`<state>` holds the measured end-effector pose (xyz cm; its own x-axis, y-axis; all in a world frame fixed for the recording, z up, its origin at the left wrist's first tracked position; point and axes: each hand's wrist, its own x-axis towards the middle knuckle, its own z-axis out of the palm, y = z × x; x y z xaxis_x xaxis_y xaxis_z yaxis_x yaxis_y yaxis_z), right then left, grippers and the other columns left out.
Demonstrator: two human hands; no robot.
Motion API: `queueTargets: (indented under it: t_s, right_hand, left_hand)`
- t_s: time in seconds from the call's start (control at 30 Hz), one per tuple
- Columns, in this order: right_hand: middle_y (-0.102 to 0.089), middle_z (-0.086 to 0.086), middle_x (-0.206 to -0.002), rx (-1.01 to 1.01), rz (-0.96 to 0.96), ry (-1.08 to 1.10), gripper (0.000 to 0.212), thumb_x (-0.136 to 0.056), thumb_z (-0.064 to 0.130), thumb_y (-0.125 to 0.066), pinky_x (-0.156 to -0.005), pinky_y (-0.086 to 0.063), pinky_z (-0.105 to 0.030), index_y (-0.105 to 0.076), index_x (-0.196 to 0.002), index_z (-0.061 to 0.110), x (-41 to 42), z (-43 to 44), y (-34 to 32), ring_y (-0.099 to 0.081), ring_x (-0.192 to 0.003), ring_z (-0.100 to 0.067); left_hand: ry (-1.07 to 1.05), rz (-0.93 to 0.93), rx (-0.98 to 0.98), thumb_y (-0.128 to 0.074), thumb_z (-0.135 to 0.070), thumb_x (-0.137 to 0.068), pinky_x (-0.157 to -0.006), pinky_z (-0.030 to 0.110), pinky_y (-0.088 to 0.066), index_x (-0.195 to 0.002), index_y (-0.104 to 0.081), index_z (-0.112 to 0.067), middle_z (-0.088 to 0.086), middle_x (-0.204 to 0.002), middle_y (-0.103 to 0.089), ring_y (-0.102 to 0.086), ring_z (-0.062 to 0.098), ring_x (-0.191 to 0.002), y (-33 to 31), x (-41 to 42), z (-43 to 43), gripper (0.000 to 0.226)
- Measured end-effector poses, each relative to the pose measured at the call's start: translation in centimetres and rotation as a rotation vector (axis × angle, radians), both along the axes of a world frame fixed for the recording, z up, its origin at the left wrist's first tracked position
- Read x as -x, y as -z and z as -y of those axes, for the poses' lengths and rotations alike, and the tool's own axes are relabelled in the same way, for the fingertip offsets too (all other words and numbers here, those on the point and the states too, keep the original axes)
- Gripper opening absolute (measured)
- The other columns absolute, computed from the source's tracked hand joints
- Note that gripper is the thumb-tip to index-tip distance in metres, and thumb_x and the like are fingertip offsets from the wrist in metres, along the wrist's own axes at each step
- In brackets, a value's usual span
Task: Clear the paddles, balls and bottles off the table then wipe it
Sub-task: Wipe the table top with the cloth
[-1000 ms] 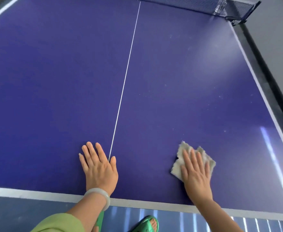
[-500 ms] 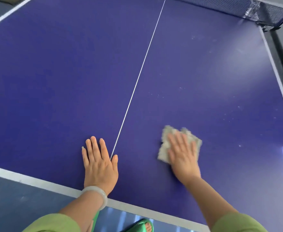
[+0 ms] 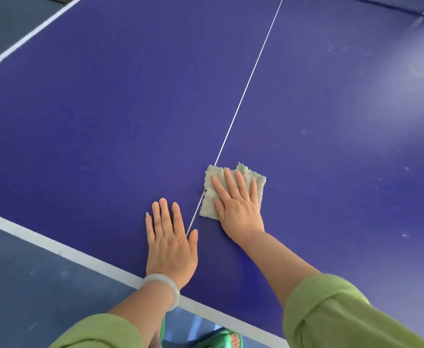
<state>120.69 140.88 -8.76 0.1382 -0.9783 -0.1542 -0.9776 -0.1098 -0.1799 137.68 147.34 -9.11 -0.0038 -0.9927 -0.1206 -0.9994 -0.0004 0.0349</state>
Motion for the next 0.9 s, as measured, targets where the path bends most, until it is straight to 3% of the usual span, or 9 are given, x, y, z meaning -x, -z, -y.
queueTargets:
  t_s: [0.13,0.27,0.37,0.43,0.57,0.67,0.73,0.83,0.9]
  right_hand:
    - [-0.002,0.007,-0.164,-0.004,-0.01,-0.026,0.059,-0.098,0.049,-0.005,-0.119,0.012,-0.046,-0.008,-0.155,0.035,4.0,5.1,0.3,0.006,-0.151,-0.02]
    - [0.002,0.005,-0.164,-0.066,-0.004,0.574,0.055,-0.102,0.041,-0.018,-0.119,0.007,-0.051,-0.008,-0.155,0.033,12.5,5.5,0.0,0.009,-0.15,-0.017]
    - [0.005,0.004,-0.164,-0.081,0.026,0.901,0.057,-0.102,0.041,-0.017,-0.119,0.007,-0.053,-0.004,-0.156,0.03,12.4,1.9,-0.6,0.01,-0.15,-0.019]
    - [0.008,0.004,-0.164,-0.037,0.033,0.851,0.057,-0.103,0.041,-0.015,-0.119,0.009,-0.051,-0.001,-0.156,0.03,8.5,-1.3,-0.2,0.013,-0.15,-0.019]
    - [0.001,0.005,-0.164,0.033,-0.002,0.282,0.055,-0.103,0.042,-0.018,-0.12,0.002,-0.051,-0.007,-0.156,0.031,1.3,-8.8,0.3,0.007,-0.151,-0.02]
    - [-0.009,0.008,-0.163,0.05,-0.018,0.097,0.054,-0.103,0.042,-0.024,-0.12,-0.004,-0.049,-0.014,-0.155,0.032,4.4,-13.6,0.2,-0.004,-0.151,-0.019]
    - [-0.008,0.009,-0.163,0.056,-0.064,0.329,0.054,-0.102,0.044,-0.018,-0.121,-0.004,-0.048,-0.011,-0.155,0.036,8.0,-16.1,0.5,-0.003,-0.151,-0.016]
    - [0.0,0.007,-0.164,-0.04,-0.009,1.019,0.054,-0.102,0.042,-0.014,-0.121,0.004,-0.048,-0.004,-0.154,0.038,10.2,-17.7,0.2,0.008,-0.15,-0.014]
    - [0.006,0.006,-0.164,-0.067,0.015,1.234,0.056,-0.102,0.041,-0.016,-0.12,0.008,-0.049,0.0,-0.155,0.035,7.8,-16.9,-0.3,0.011,-0.15,-0.016]
  left_hand:
    - [0.007,0.013,-0.012,-0.014,-0.048,-0.096,-0.119,0.056,-0.017,-0.152,-0.023,0.0,0.025,-0.159,-0.016,-0.011,0.039,-0.149,-0.1,0.0,0.0,0.075]
    - [0.014,0.003,-0.014,-0.016,-0.047,-0.096,-0.118,0.057,-0.019,-0.152,-0.025,0.0,0.026,-0.157,-0.021,-0.016,0.041,-0.148,-0.3,-0.1,0.0,0.074]
    - [0.022,-0.007,-0.03,-0.016,-0.047,-0.096,-0.118,0.058,-0.018,-0.151,-0.025,0.001,0.027,-0.157,-0.022,-0.016,0.043,-0.147,-0.2,-0.3,0.0,0.074]
    - [0.036,-0.009,-0.026,-0.019,-0.046,-0.095,-0.118,0.058,-0.018,-0.15,-0.027,0.003,0.029,-0.156,-0.023,-0.017,0.044,-0.146,-0.1,-0.3,0.0,0.074]
    - [0.036,-0.046,-0.025,-0.023,-0.044,-0.093,-0.118,0.059,-0.015,-0.148,-0.03,0.005,0.031,-0.155,-0.022,-0.016,0.045,-0.146,-0.1,-0.2,-0.1,0.075]
    - [0.029,-0.084,-0.043,-0.024,-0.044,-0.092,-0.118,0.06,-0.014,-0.148,-0.029,0.006,0.032,-0.155,-0.02,-0.014,0.045,-0.146,0.0,-0.2,0.0,0.075]
    - [0.025,-0.094,-0.06,-0.024,-0.044,-0.092,-0.118,0.059,-0.012,-0.149,-0.028,0.006,0.032,-0.156,-0.019,-0.012,0.045,-0.147,-0.1,-0.2,0.0,0.075]
    - [0.031,-0.095,-0.084,-0.025,-0.043,-0.093,-0.119,0.059,-0.011,-0.149,-0.026,0.005,0.032,-0.156,-0.019,-0.011,0.046,-0.147,-0.2,-0.3,0.0,0.075]
    - [0.029,-0.092,-0.101,-0.023,-0.044,-0.093,-0.119,0.059,-0.01,-0.15,-0.025,0.005,0.031,-0.156,-0.018,-0.011,0.045,-0.147,-0.4,-0.3,-0.1,0.075]
